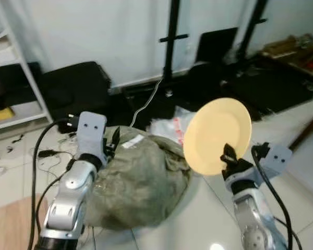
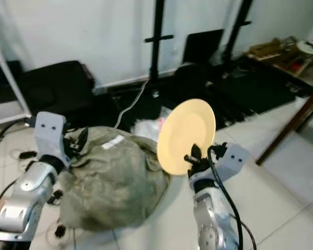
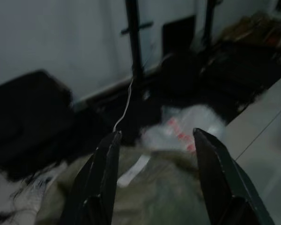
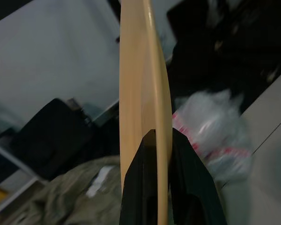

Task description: Setting the table

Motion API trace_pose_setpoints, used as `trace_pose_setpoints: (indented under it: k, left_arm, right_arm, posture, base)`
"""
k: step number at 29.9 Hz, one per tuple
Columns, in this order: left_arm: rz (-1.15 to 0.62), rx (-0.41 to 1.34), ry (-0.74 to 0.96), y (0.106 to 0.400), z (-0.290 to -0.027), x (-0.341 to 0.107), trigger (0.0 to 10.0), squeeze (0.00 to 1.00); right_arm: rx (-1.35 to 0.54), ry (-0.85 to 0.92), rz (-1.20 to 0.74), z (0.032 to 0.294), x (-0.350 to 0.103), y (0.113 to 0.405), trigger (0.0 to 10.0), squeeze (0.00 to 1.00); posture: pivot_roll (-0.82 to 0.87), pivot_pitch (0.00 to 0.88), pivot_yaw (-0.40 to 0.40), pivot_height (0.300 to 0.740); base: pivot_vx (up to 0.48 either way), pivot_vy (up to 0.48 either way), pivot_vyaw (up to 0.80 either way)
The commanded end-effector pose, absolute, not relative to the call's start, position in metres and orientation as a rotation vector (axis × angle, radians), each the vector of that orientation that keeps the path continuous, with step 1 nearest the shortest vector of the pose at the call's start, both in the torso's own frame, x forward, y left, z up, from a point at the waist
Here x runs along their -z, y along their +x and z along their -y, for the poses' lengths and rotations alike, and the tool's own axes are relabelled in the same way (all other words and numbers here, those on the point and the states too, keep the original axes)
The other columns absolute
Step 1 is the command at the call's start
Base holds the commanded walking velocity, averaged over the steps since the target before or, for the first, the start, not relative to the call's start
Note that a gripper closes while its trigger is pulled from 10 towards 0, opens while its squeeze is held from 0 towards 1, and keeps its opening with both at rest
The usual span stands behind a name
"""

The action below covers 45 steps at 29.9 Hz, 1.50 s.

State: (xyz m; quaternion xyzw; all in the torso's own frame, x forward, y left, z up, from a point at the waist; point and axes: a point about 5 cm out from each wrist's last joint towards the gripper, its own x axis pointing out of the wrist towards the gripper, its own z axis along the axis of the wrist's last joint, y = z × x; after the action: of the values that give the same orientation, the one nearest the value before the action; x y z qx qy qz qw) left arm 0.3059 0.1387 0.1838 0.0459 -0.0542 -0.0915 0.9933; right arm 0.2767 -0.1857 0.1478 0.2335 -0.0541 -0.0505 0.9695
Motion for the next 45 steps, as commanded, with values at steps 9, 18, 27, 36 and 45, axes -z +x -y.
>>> trace_pose_setpoints:
  k: [9,18,27,36,45]
  left_arm:
    - [0.077,0.167,0.091,0.3056,-0.1445,-0.1754,10.0,0.0]
    - [0.076,0.171,0.08,0.3061,-0.1438,-0.1756,10.0,0.0]
    - [0.05,0.183,0.02,0.3045,-0.1404,-0.1755,10.0,0.0]
    - [0.055,0.193,-0.001,0.3048,-0.1394,-0.1776,10.0,0.0]
    - [0.055,0.201,-0.014,0.3049,-0.1382,-0.179,10.0,0.0]
  right_arm:
    - [0.089,0.487,0.11,0.1809,-0.1473,0.2767,10.0,0.0]
    - [0.086,0.486,0.111,0.1806,-0.1477,0.2775,10.0,0.0]
    - [0.087,0.486,0.107,0.1801,-0.1473,0.2765,10.0,0.0]
    - [0.09,0.486,0.105,0.1805,-0.1467,0.2759,10.0,0.0]
    - [0.091,0.485,0.103,0.1805,-0.1464,0.2754,10.0,0.0]
  posture:
    - [-0.06,0.0,0.077,0.74]
    - [-0.06,0.0,0.076,0.74]
    - [-0.06,0.0,0.079,0.74]
    - [-0.06,0.0,0.079,0.74]
    - [-0.06,0.0,0.079,0.74]
  base:
    - [0.0,0.0,-0.78]
    - [0.0,0.0,-0.78]
    - [0.0,0.0,-0.78]
    - [0.0,0.0,-0.78]
    - [0.0,0.0,-0.78]
